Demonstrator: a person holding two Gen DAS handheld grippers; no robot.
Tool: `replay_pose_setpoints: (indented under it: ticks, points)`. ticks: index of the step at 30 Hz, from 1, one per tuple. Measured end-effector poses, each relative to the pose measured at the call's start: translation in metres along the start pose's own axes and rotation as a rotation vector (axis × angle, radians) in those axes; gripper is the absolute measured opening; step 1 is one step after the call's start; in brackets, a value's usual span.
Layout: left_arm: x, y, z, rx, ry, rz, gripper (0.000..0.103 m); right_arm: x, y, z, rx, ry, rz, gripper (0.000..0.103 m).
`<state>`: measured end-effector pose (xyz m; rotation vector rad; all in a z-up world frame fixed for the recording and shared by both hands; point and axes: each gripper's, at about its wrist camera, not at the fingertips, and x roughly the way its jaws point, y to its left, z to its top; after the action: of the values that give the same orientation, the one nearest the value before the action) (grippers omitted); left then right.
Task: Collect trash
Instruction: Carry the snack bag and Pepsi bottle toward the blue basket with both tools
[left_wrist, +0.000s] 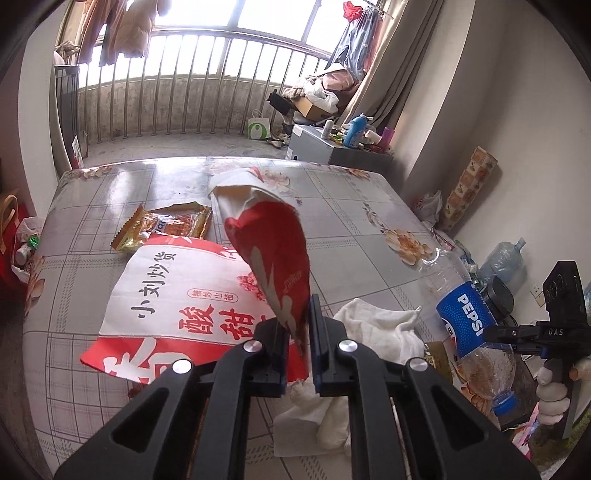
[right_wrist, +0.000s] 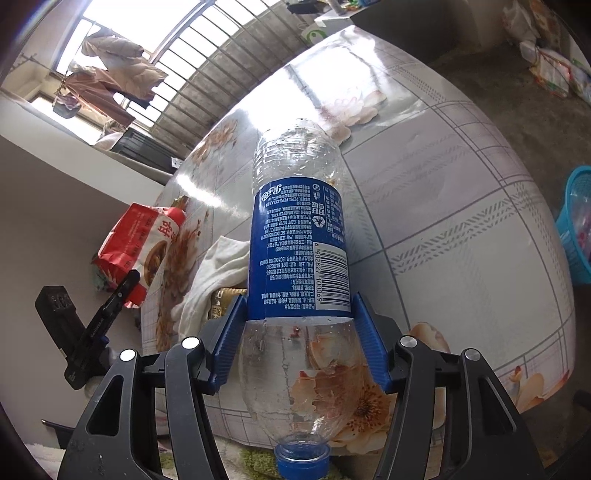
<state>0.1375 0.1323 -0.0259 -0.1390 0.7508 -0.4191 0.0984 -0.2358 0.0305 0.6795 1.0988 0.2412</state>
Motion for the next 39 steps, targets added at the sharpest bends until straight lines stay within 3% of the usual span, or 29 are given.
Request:
replay_pose_setpoints:
  ticks: [28,39]
  points:
    - [-0.058,-0.067,0.041,0.130,-0.197,-0.204,0.007,-0.052,-0.019,-0.008,0.035,-0.138,0.173,0.054]
    - [-0.049,-0.144,0.067,0.256,-0.201,-0.320,0.007,-0.089,-0.048,-0.015,0.085,-0.234,0.232,0.054]
